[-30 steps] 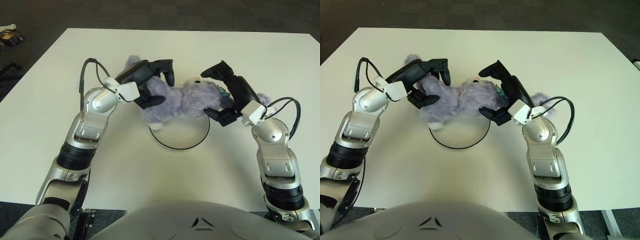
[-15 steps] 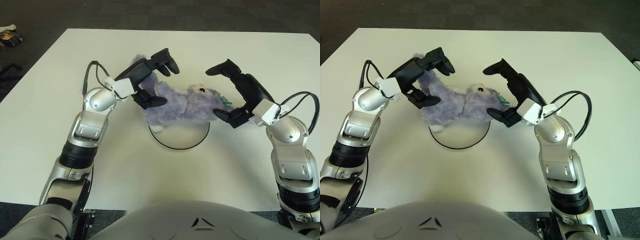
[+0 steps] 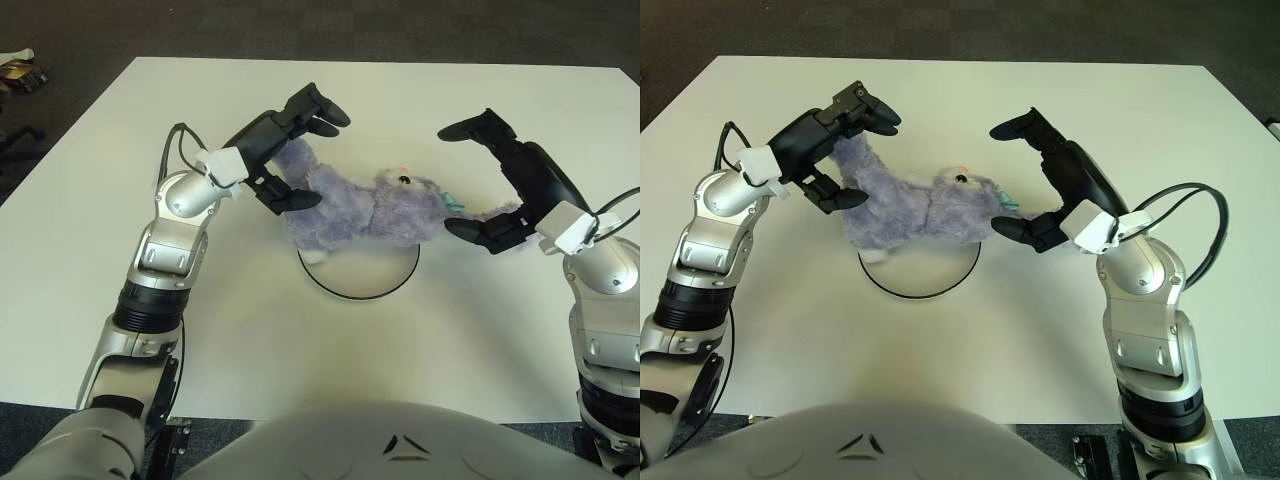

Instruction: Put the doll into the plate.

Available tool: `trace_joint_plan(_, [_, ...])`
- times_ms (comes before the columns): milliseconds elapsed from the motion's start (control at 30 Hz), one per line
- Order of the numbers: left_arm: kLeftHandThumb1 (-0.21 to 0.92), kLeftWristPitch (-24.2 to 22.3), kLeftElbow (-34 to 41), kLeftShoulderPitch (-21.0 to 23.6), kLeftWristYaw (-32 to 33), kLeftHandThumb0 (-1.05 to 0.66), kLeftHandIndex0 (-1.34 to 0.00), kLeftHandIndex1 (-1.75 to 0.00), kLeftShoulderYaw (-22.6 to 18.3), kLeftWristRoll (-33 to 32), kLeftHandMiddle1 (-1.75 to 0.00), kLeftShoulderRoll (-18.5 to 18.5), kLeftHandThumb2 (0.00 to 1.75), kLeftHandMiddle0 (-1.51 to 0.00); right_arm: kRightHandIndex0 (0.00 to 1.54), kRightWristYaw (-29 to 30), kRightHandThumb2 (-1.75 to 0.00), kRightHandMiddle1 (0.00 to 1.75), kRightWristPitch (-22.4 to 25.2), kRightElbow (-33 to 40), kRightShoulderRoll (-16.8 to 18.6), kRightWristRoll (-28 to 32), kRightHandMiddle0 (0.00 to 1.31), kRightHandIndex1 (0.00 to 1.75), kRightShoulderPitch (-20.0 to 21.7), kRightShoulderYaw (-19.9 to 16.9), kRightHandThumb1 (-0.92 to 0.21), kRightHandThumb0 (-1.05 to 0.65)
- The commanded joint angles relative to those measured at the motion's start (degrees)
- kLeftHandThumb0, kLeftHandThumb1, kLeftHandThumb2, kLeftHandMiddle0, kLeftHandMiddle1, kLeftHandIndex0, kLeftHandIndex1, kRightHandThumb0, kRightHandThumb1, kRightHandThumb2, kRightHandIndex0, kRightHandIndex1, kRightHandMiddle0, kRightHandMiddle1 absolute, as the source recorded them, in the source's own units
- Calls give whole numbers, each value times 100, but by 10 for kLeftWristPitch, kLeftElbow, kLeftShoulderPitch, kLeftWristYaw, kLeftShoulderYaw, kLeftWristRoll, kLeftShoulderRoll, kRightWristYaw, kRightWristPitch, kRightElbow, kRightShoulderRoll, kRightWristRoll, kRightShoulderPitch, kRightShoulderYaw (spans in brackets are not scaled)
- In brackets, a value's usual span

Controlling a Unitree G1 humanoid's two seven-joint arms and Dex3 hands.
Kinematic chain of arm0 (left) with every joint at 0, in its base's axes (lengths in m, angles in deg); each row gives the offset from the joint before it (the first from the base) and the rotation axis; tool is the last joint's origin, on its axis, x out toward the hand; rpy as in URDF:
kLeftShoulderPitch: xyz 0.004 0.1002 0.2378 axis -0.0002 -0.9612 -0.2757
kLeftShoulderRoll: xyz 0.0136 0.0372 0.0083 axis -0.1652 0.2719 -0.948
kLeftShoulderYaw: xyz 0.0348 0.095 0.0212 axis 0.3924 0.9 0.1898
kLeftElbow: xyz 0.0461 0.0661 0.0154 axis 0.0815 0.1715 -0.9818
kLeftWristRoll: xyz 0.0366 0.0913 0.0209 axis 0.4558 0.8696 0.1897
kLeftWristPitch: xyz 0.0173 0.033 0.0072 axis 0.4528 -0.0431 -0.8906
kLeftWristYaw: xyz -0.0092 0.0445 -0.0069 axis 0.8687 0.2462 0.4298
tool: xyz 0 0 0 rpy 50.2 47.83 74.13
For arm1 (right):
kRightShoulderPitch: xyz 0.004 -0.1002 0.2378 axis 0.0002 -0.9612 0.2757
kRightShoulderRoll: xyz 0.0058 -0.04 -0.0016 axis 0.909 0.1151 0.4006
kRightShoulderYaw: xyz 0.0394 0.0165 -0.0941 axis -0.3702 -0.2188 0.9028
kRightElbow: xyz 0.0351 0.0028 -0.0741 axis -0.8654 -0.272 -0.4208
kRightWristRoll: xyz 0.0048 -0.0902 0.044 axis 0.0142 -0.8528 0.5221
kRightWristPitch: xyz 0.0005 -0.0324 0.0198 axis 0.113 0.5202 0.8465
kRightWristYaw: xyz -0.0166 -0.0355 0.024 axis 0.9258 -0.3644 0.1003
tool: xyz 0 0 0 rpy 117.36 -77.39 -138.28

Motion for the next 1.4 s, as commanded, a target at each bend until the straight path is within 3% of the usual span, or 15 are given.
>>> trace_joint_plan(0, [16,-14,-13,13,-5,-58,-1,-122,-19,-17,-73,-9,104,-18,8,-11,-109,96,0,-11,-7,32,0,36,9,-24,-10,-41])
trace_joint_plan(233, [18,-40,-14,13,4,-59,0,-119,-39,-31,-70,-11,103,-15,2,-23,-116,89,31,-14,-7,84,0,32,24,-52,-6,-26])
trace_joint_plan(467, [34,-75,-16,4,35,-59,0,-112,-77,-57,-71,3,96,-11,1,-8,-124,86,43,-30,15,144,0,29,36,-83,-5,-12])
trace_joint_plan(633, [43,-85,-10,4,71,-52,0,-110,-88,-48,-73,12,95,-12,4,14,-132,94,80,-39,41,188,0,30,53,-100,-5,-1])
trace_joint_plan(833, [47,-92,-4,8,101,-47,0,-112,-91,-37,-74,17,96,-14,6,40,-133,102,96,-45,53,210,0,31,63,-105,-7,-3])
trace_joint_plan(967, [47,-85,-16,14,123,-45,0,-113,-87,-21,-74,23,97,-15,7,61,-133,106,87,-58,61,214,0,32,68,-99,-8,-4])
trace_joint_plan(1200, [45,-45,-58,22,167,-45,0,-119,-75,27,-76,40,97,-18,2,116,-133,119,31,-103,108,212,2,57,71,-84,-7,-8])
trace_joint_plan(1367, [44,-26,-95,32,179,-44,0,-127,-80,17,-80,64,99,-20,0,153,-138,123,-11,-139,135,208,2,62,81,-85,-7,2])
